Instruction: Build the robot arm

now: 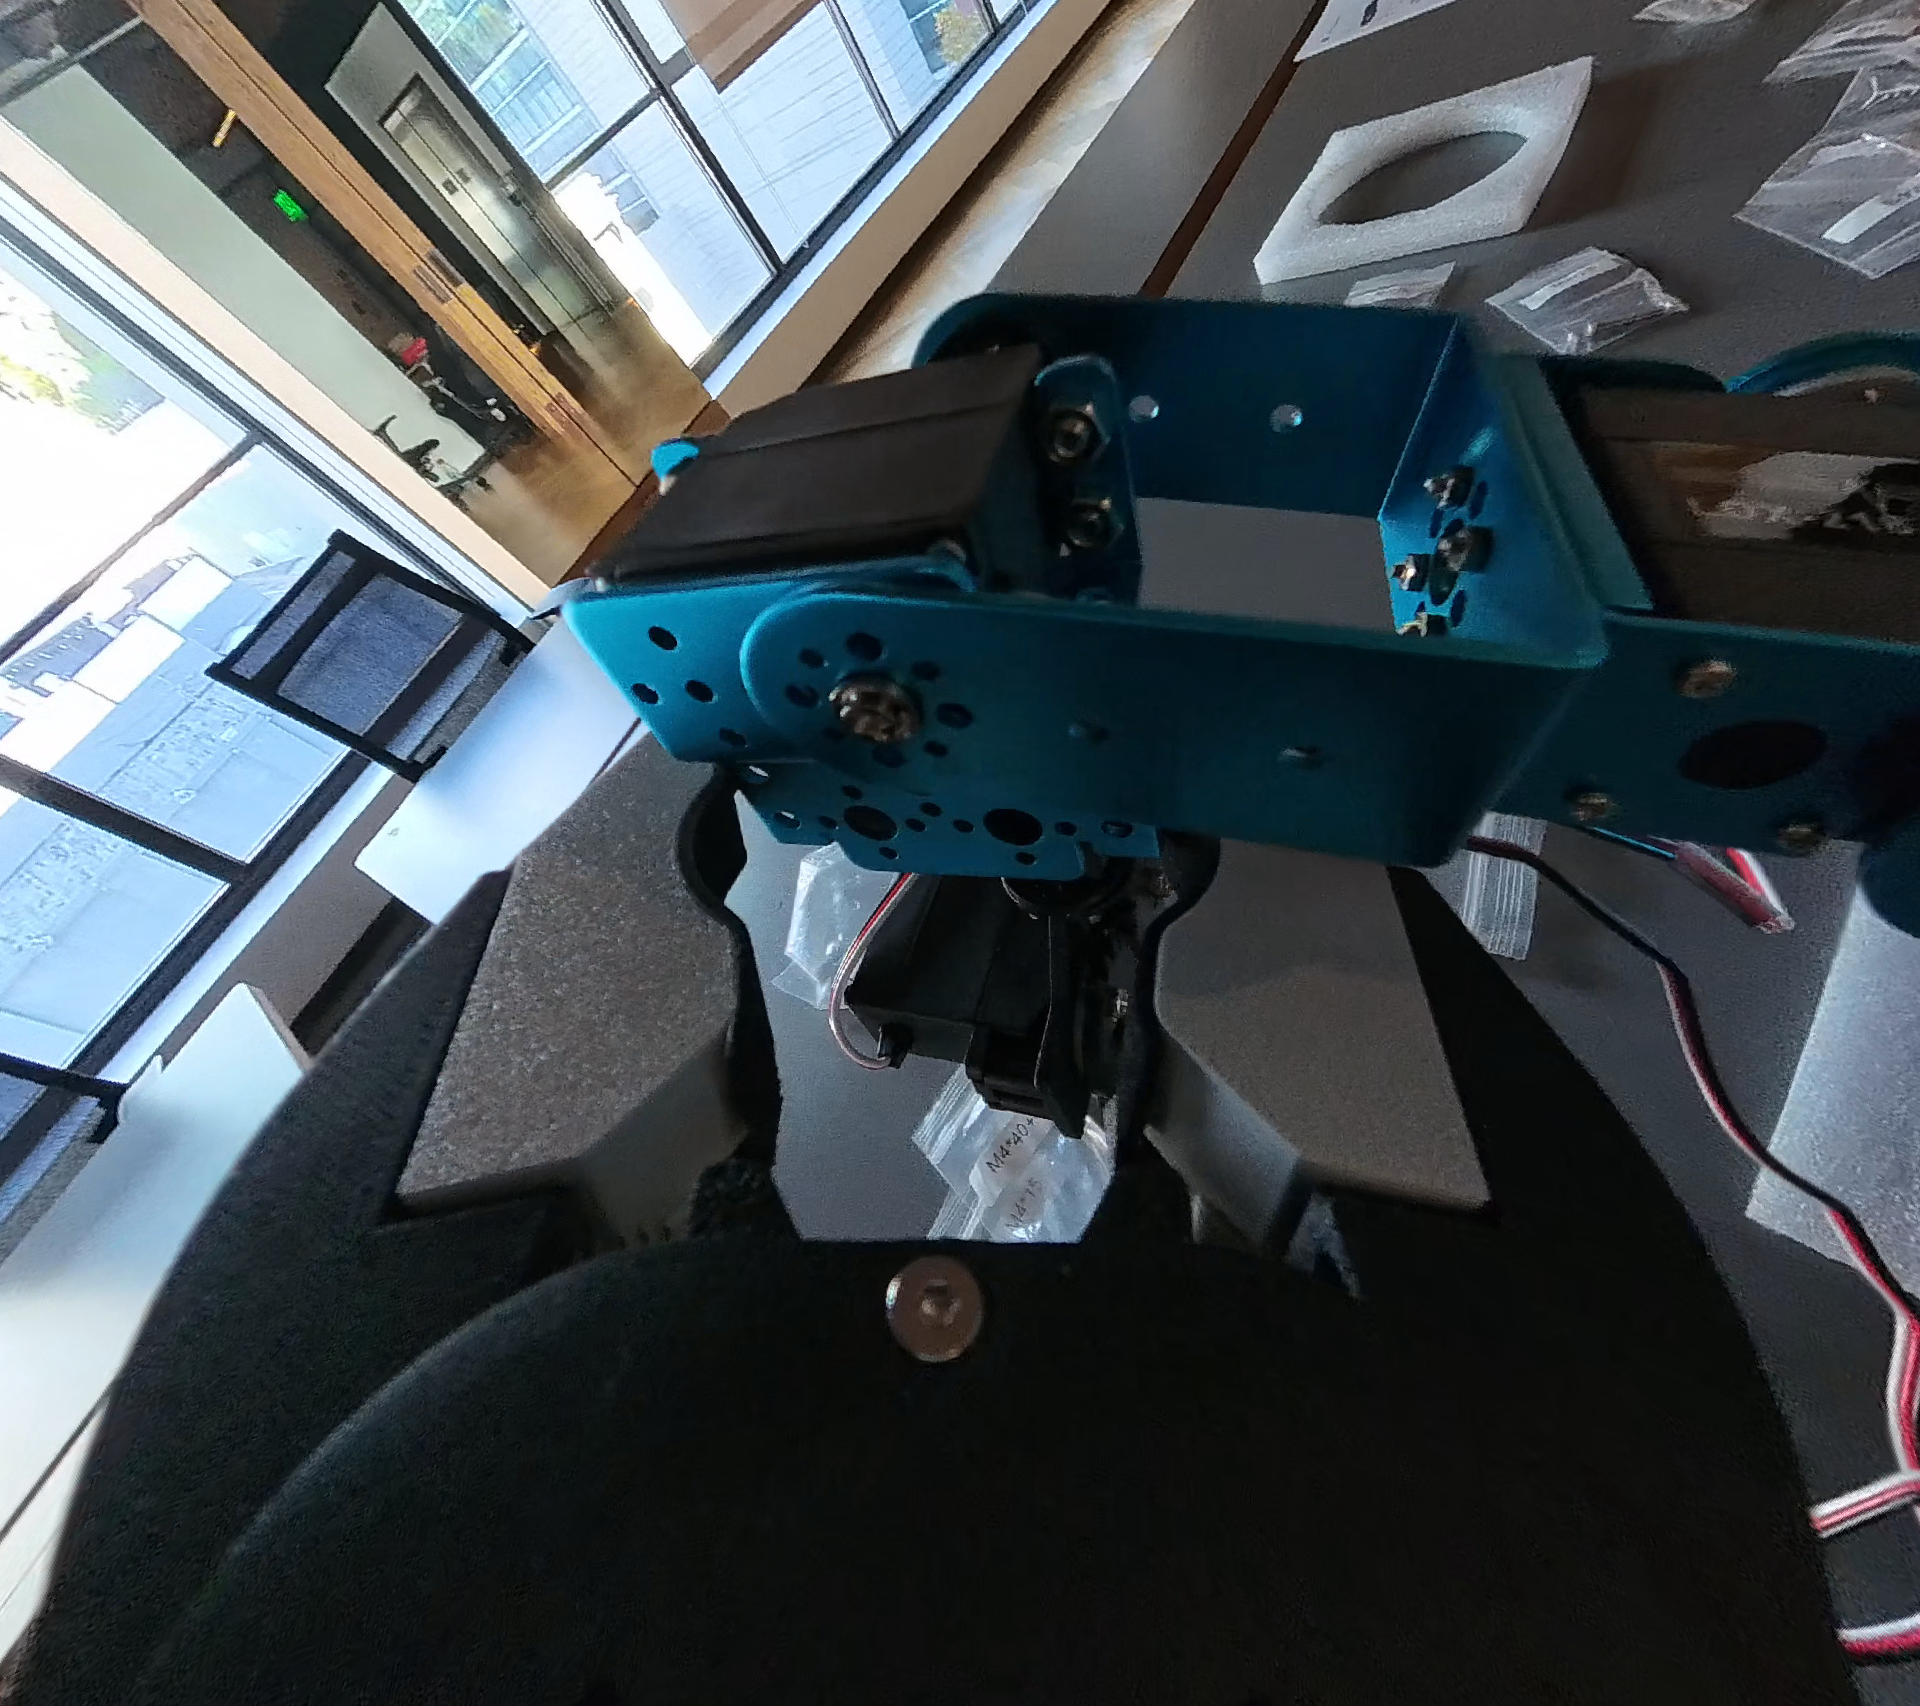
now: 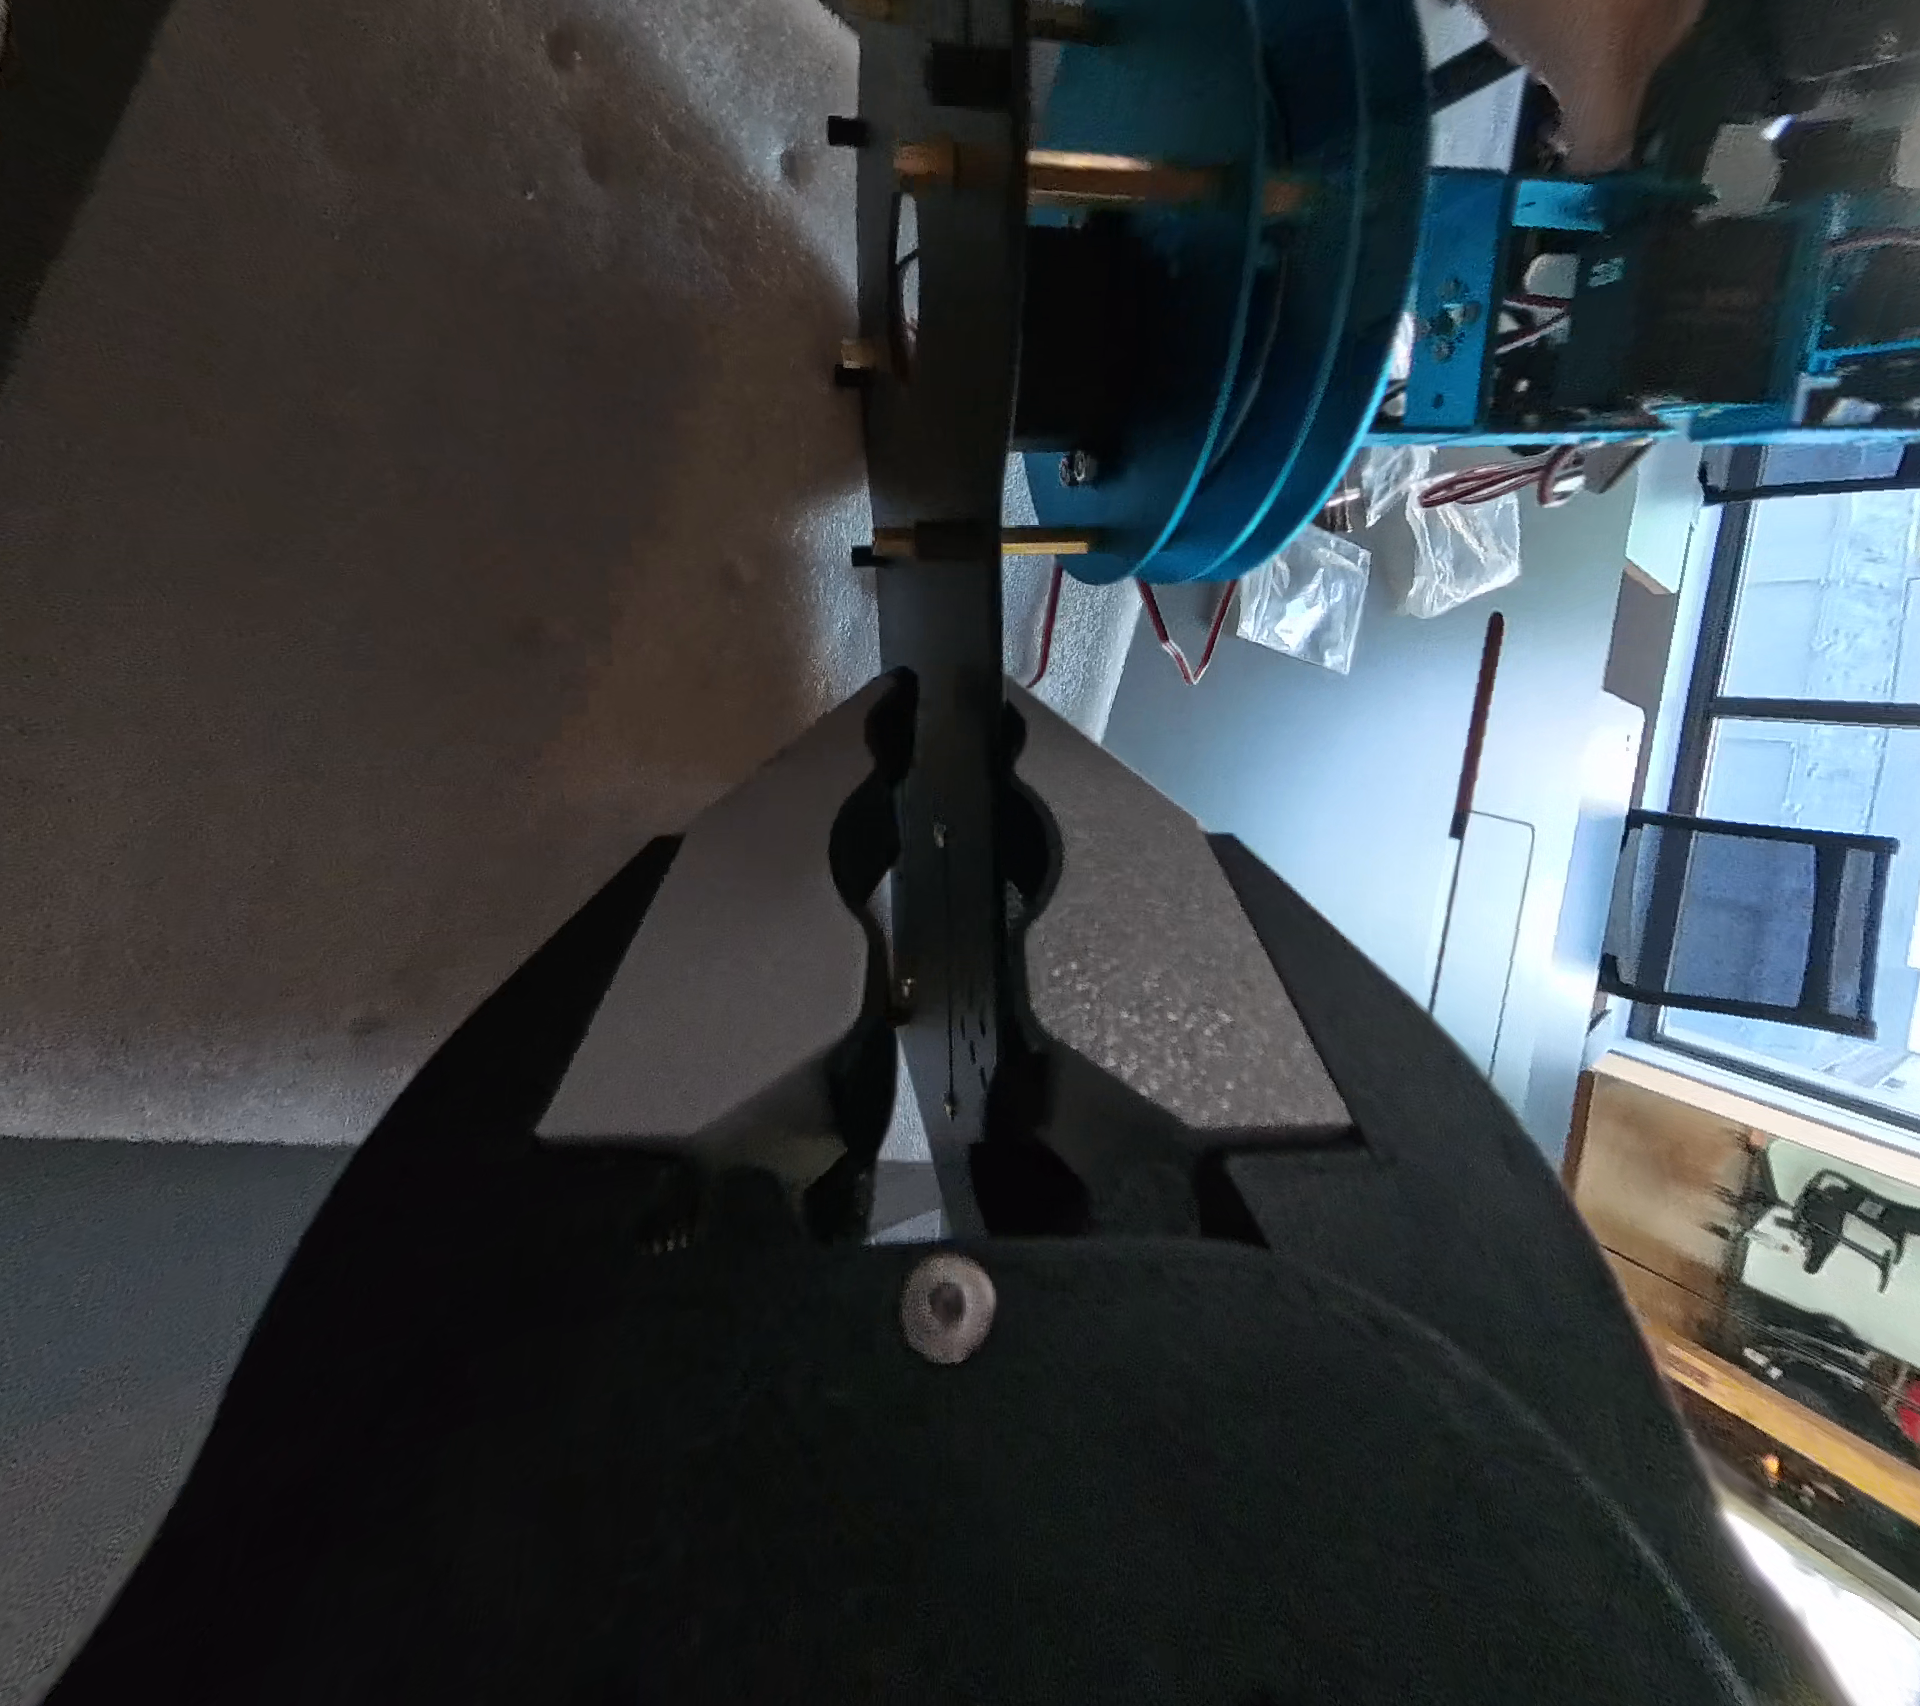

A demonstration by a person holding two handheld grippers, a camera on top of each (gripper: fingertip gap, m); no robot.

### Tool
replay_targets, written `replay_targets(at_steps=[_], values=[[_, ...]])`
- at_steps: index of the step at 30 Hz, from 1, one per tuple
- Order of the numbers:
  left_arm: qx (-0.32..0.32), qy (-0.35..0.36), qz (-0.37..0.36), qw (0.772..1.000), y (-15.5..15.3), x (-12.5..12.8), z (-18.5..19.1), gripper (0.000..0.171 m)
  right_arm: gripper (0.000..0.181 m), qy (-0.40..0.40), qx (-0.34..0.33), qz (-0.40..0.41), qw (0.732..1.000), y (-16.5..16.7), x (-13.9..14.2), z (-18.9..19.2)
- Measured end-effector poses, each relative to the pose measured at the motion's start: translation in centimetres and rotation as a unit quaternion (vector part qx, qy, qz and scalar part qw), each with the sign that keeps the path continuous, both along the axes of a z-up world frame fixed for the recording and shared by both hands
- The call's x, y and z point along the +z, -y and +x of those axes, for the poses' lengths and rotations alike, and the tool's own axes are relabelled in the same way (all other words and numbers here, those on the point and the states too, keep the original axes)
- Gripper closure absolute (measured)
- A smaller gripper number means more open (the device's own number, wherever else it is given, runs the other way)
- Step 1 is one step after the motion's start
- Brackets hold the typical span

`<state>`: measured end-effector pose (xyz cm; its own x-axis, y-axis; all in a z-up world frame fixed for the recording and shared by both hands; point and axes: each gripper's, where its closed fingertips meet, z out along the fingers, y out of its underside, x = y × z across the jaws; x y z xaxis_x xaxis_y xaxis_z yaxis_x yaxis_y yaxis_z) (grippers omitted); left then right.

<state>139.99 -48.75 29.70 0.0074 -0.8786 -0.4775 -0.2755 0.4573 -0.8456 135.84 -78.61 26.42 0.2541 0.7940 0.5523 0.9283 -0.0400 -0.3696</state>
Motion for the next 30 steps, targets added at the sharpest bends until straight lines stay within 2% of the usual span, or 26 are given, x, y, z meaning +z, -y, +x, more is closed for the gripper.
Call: replay_targets(at_steps=[4, 13, 17, 21, 30], values=[[0.004, 0.009, 0.009, 1.0, 0.1, 0.3, 0.0, 0.093, 0.175, 0.053, -0.036, -0.033, 0.997, -0.4, -0.6, 0.2], [-0.015, 0.046, 0.043, 0.998, 2.5, 4.0, 0.1, 0.095, 0.179, 0.058, -0.047, -0.007, 0.997, 1.0, -1.3, -0.4], [-0.013, 0.045, 0.031, 0.998, 2.6, 4.1, 0.0, 0.095, 0.179, 0.1, -0.058, -0.019, 0.993, 1.0, -1.9, -0.2], [-0.012, 0.048, 0.029, 0.998, 3.1, 4.5, 0.3, 0.098, 0.181, 0.097, -0.073, -0.062, 0.991, 1.4, -1.9, -0.4], [-0.02, 0.04, 0.04, 0.998, 5.1, 4.3, 1.5, 0.097, 0.181, 0.097, -0.055, -0.061, 0.992, 3.3, -1.9, -0.8]])
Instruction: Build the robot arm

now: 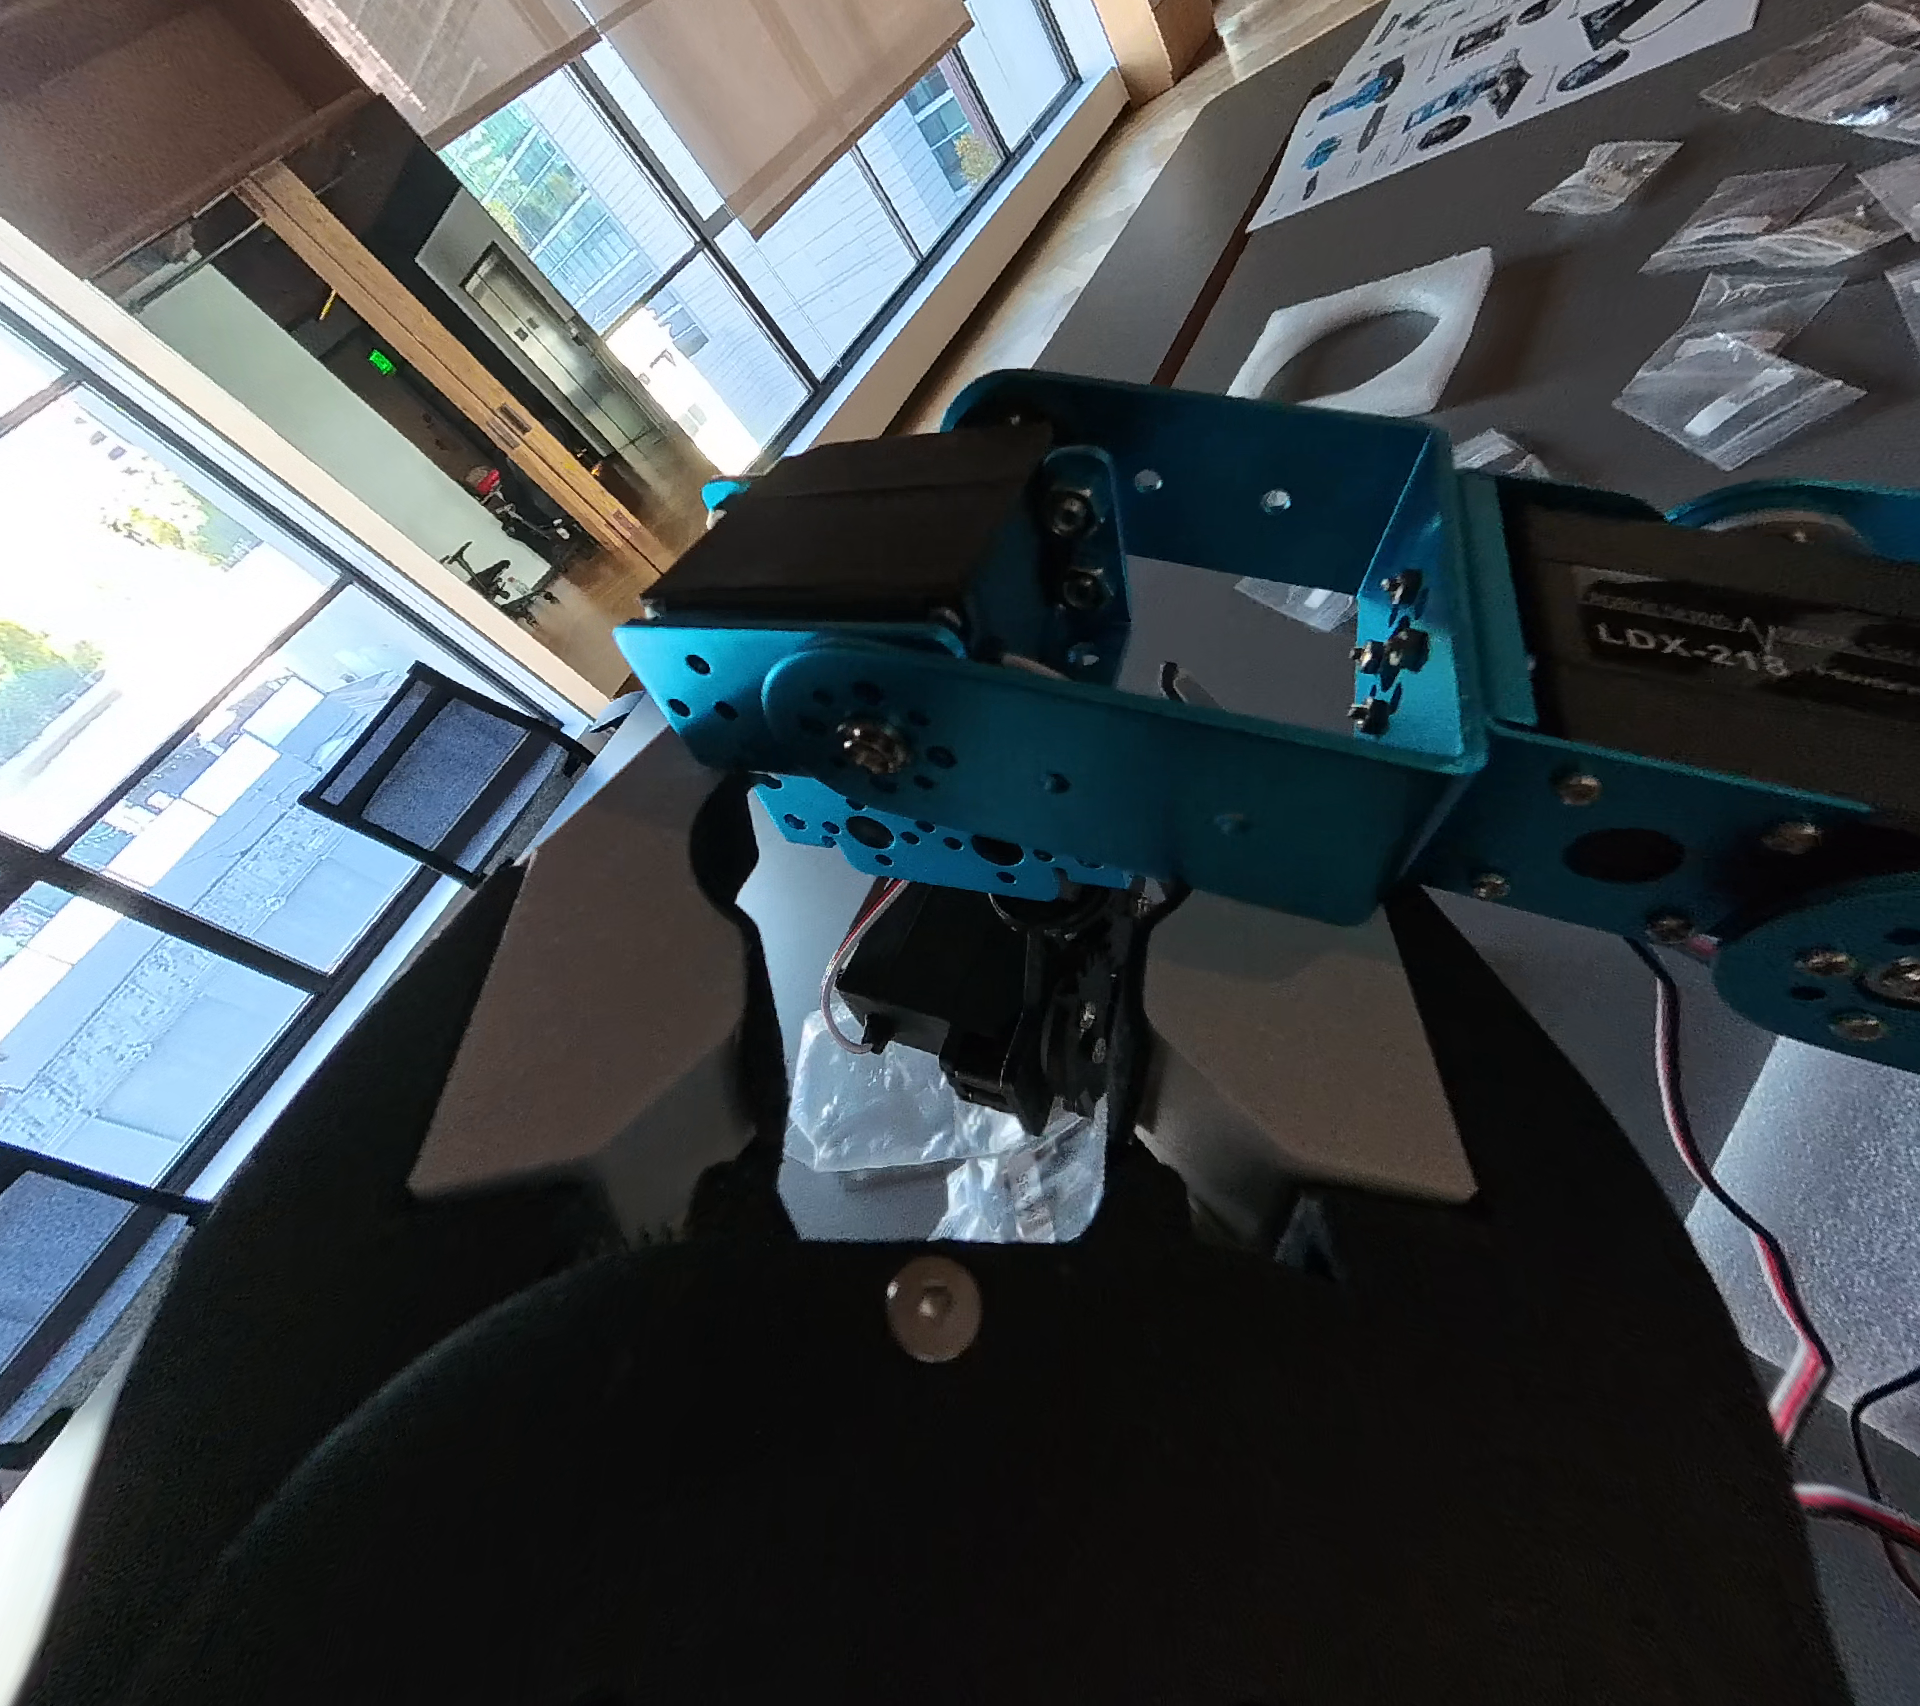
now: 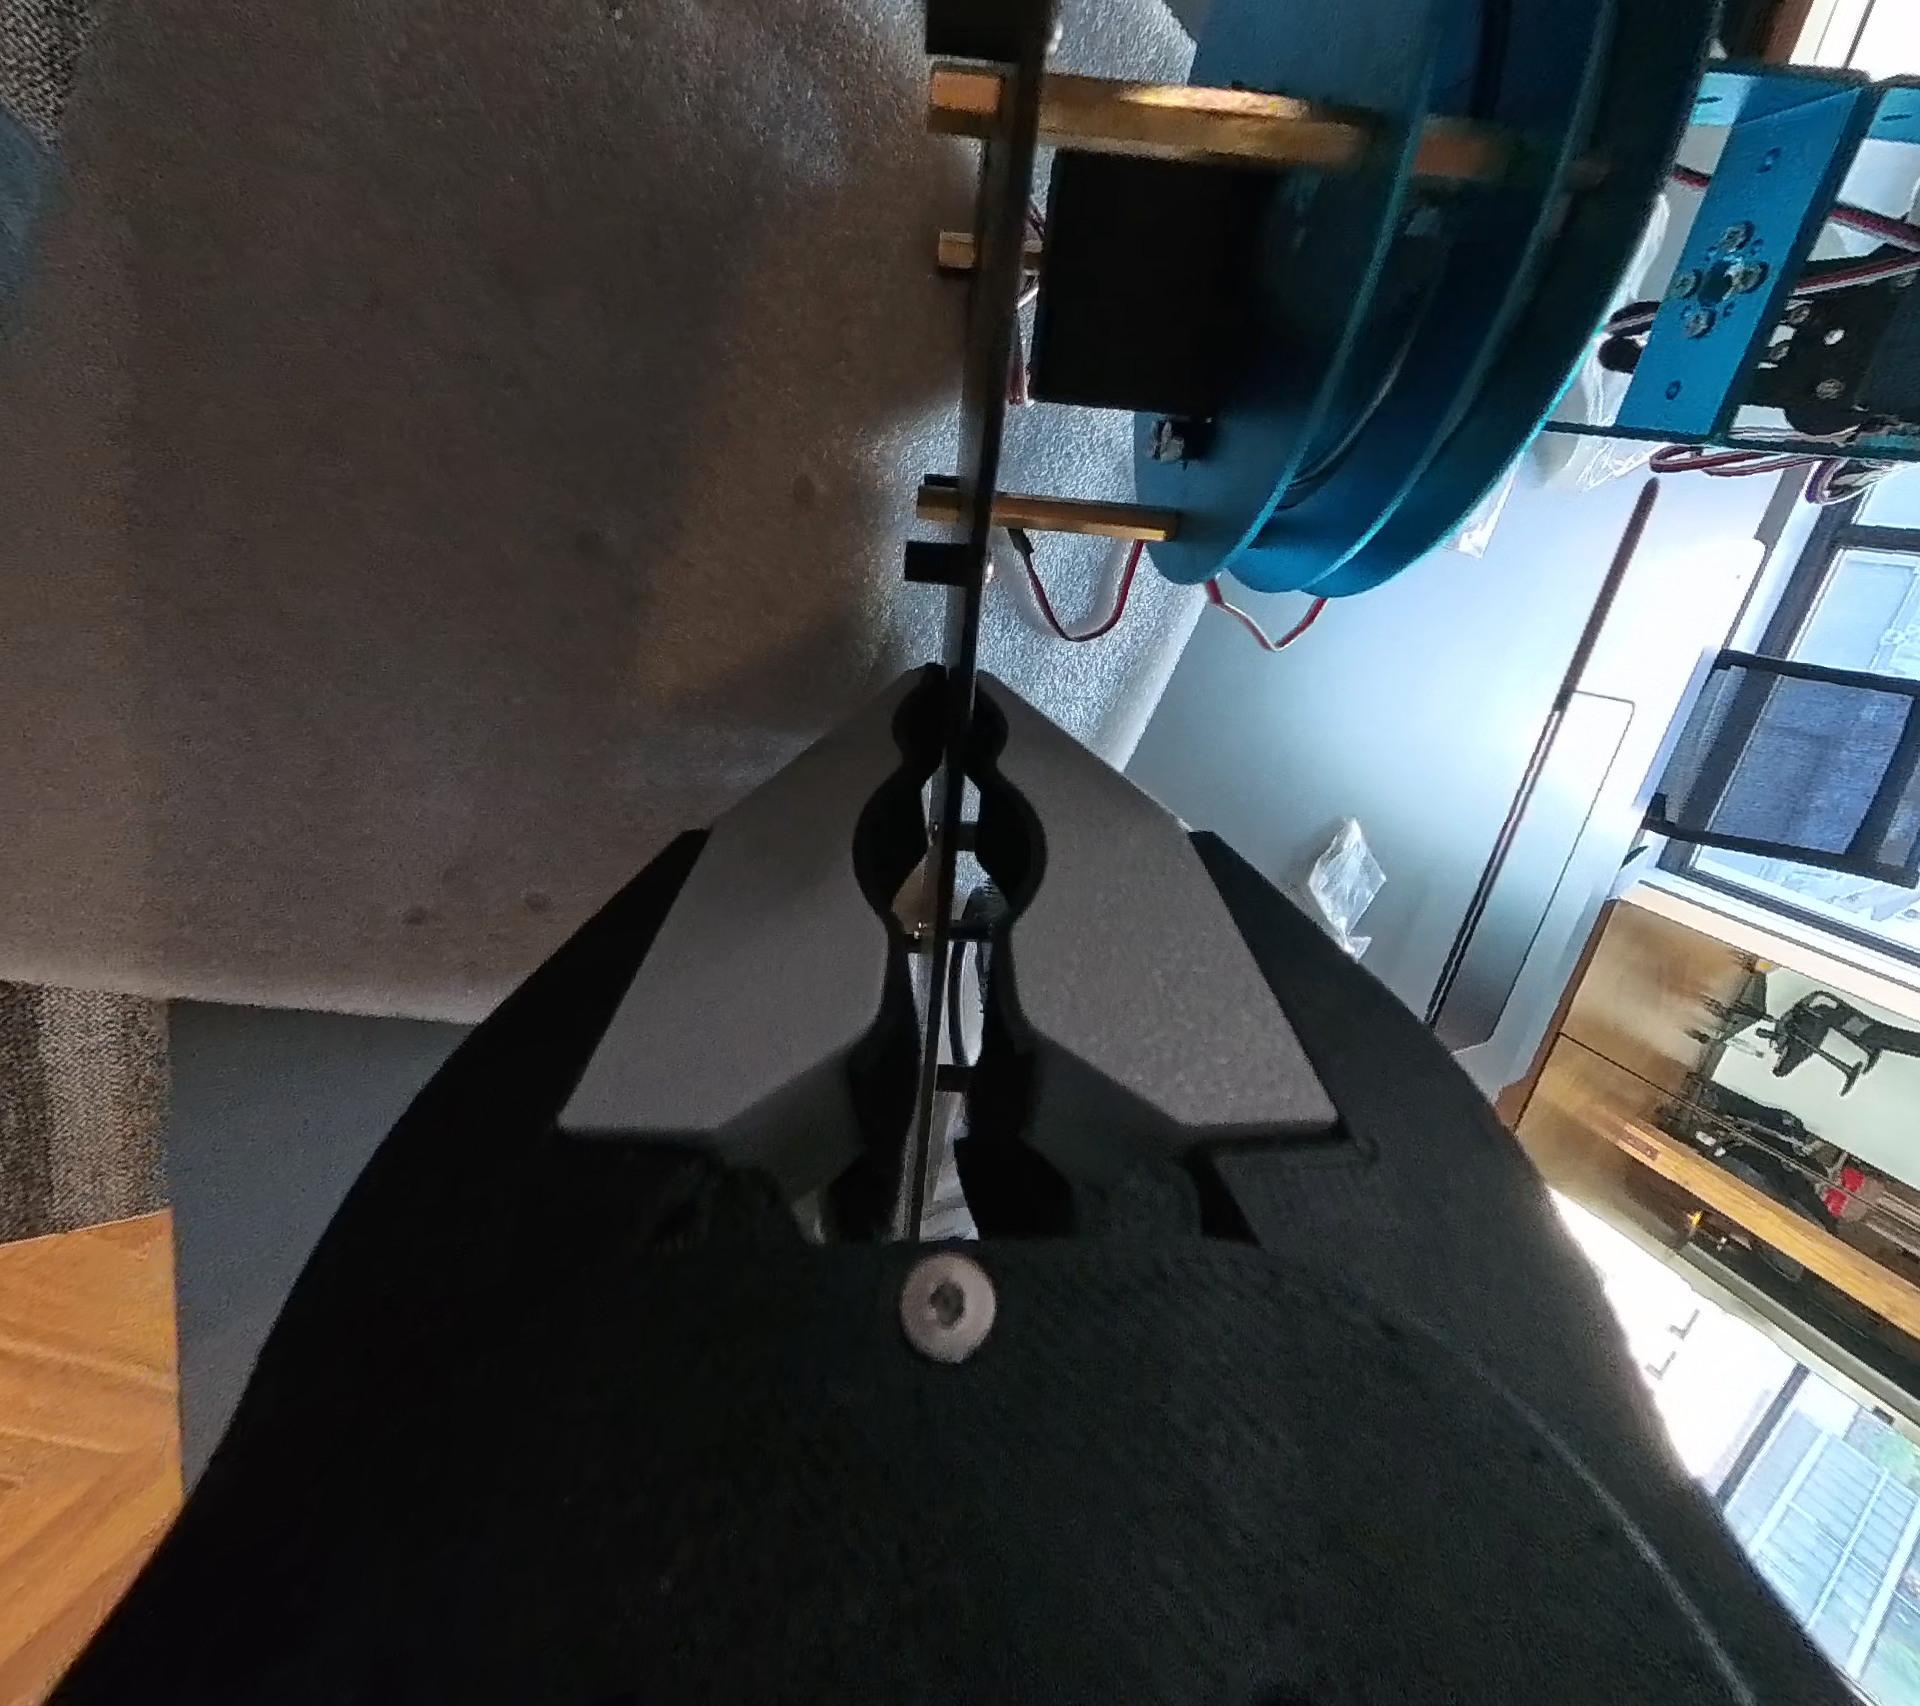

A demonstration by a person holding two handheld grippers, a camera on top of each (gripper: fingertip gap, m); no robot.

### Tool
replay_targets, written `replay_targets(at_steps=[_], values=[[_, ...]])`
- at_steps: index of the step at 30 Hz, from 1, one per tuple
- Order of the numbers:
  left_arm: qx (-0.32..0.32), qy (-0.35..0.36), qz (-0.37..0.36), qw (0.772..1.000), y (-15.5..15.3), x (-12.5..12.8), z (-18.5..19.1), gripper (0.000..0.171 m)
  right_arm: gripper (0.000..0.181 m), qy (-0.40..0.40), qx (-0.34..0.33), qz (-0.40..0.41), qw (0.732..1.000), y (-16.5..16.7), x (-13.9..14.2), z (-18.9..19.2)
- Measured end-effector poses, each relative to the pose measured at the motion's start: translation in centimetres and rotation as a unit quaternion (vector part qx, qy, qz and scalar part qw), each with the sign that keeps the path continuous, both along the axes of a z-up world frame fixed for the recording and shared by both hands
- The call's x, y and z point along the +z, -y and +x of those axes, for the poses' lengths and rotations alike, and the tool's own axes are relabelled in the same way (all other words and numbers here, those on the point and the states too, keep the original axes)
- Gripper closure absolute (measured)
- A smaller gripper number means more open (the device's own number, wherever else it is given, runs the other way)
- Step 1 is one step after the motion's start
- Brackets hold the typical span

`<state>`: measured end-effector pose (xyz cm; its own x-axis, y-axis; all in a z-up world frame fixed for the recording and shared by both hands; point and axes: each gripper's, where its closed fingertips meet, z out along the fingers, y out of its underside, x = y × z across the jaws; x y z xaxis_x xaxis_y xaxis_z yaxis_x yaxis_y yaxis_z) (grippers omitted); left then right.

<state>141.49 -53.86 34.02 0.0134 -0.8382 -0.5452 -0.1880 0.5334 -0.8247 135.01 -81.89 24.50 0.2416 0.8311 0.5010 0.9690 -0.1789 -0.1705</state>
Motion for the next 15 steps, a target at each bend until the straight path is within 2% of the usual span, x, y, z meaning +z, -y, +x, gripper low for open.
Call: replay_targets(at_steps=[15], values=[[0.038, 0.001, -0.004, 0.999, 3.8, -0.2, -1.4, 0.097, 0.181, -0.015, 0.033, -0.003, 0.999, 4.2, 0.1, 0.3]])
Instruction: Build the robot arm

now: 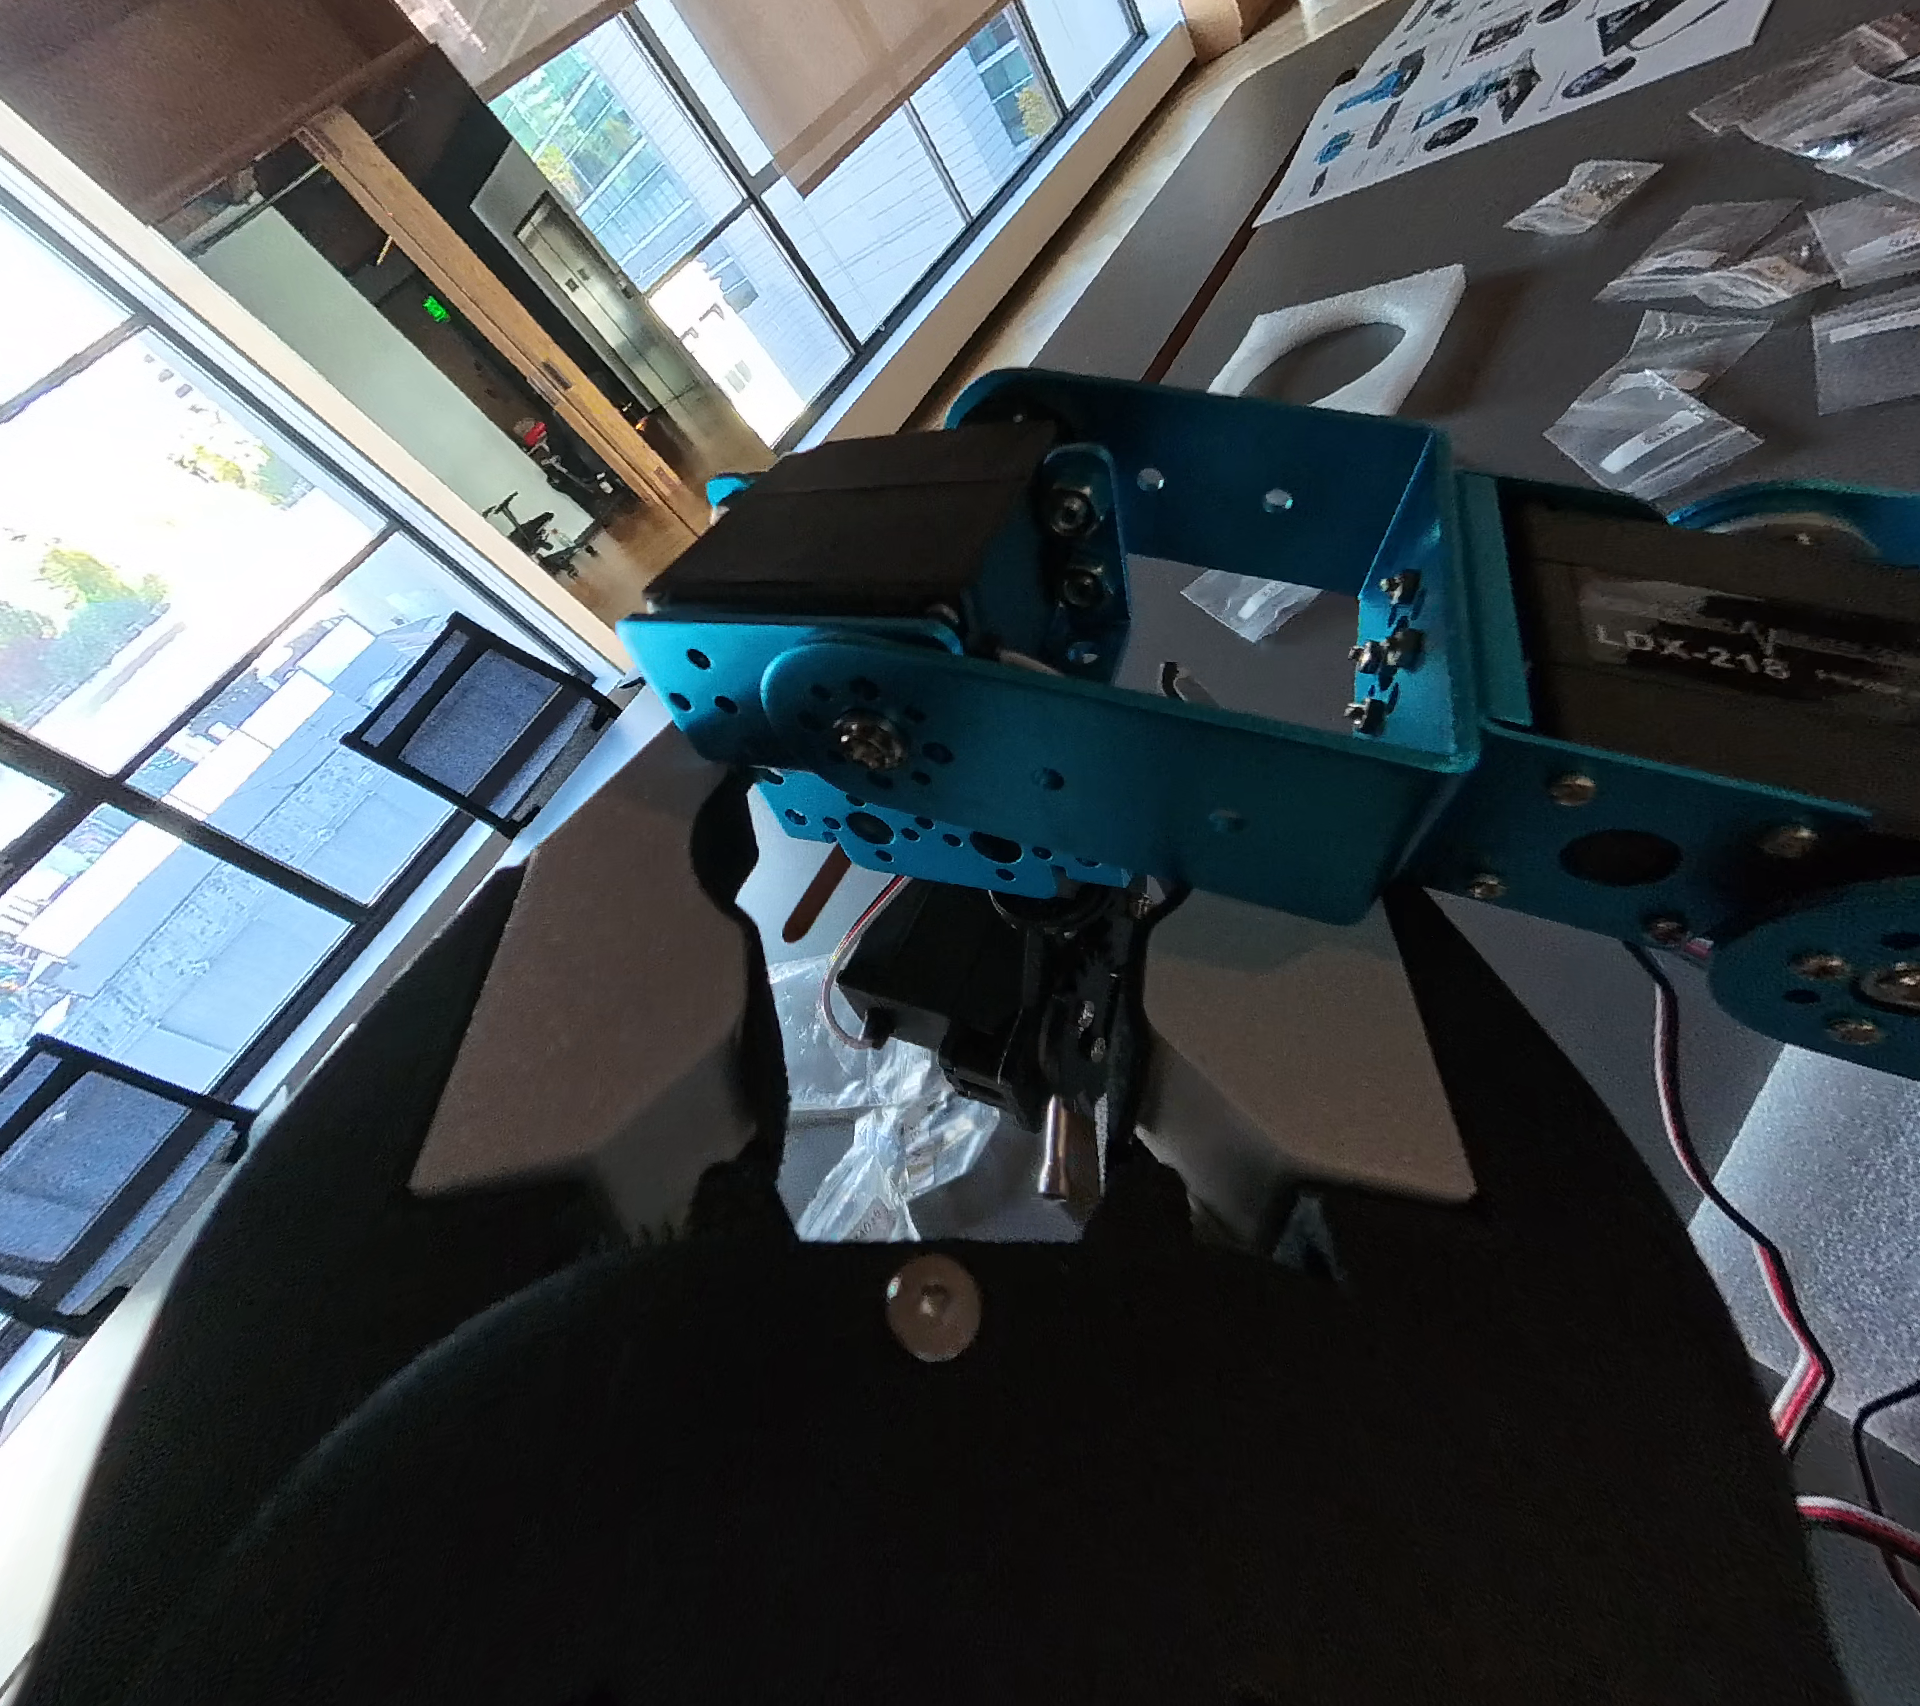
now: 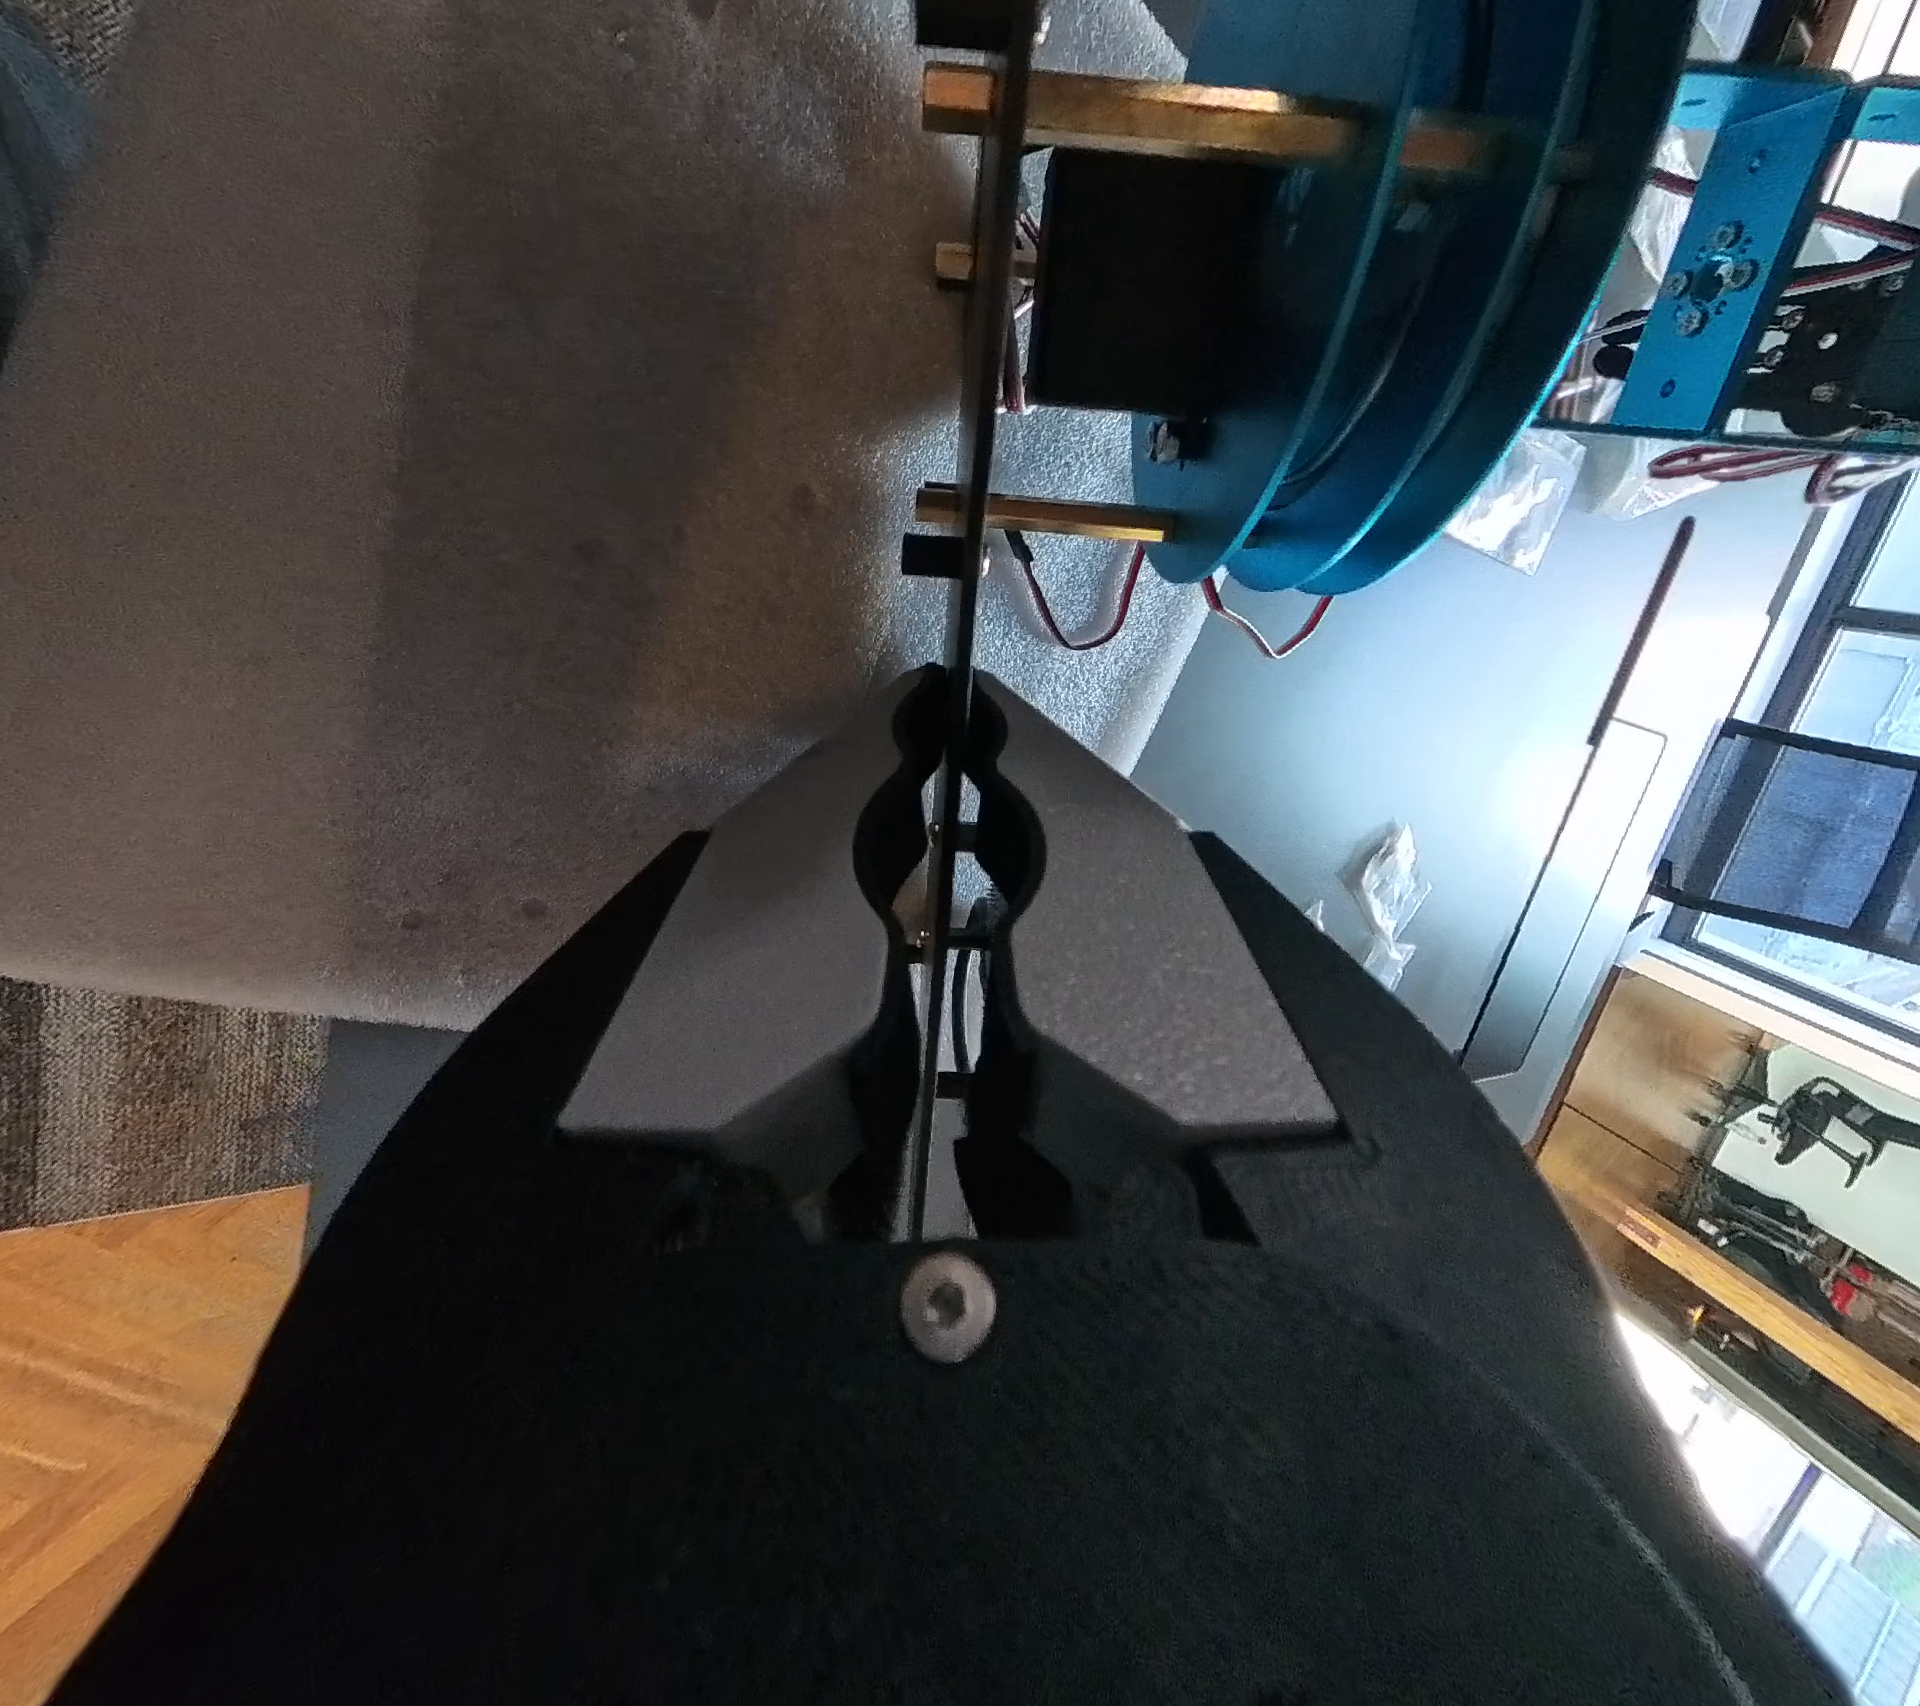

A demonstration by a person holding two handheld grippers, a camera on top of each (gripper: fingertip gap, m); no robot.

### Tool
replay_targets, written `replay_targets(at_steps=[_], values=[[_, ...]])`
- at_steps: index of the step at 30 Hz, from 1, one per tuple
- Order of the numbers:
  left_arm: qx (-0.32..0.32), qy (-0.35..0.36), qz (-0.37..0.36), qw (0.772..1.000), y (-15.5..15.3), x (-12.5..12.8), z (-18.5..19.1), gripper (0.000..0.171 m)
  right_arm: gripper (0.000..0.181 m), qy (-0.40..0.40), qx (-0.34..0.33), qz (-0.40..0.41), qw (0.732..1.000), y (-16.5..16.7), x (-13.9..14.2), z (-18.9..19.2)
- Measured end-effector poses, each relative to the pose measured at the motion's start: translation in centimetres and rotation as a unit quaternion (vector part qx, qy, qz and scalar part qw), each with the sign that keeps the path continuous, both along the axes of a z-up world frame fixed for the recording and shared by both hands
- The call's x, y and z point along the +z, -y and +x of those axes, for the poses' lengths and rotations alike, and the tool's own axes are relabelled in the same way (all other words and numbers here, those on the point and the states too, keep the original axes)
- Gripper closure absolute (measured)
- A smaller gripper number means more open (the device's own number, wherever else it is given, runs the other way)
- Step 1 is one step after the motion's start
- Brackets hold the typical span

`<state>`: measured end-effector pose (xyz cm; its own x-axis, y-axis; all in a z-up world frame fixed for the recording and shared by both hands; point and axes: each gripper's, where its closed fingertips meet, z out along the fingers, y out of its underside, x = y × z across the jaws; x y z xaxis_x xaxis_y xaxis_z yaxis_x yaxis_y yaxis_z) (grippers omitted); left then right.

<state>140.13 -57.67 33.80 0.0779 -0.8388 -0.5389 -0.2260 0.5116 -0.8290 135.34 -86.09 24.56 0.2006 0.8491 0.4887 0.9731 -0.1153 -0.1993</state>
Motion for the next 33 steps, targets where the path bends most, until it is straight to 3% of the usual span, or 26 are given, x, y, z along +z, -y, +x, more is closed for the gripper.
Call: replay_targets(at_steps=[16, 24, 33], values=[[0.091, 0.01, -0.007, 0.996, 2.1, -0.7, -3.1, 0.096, 0.181, -0.021, 0.062, -0.019, 0.998, 2.7, 0.2, 1.1], [0.111, 0.015, -0.007, 0.994, 3.3, -0.6, -3.9, 0.096, 0.181, -0.02, 0.082, -0.019, 0.996, 3.9, 0.2, 1.5], [0.126, 0.007, -0.027, 0.992, 3.2, -2.2, -3.9, 0.096, 0.181, -0.029, 0.09, -0.034, 0.995, 4.3, 0.5, 1.8]])
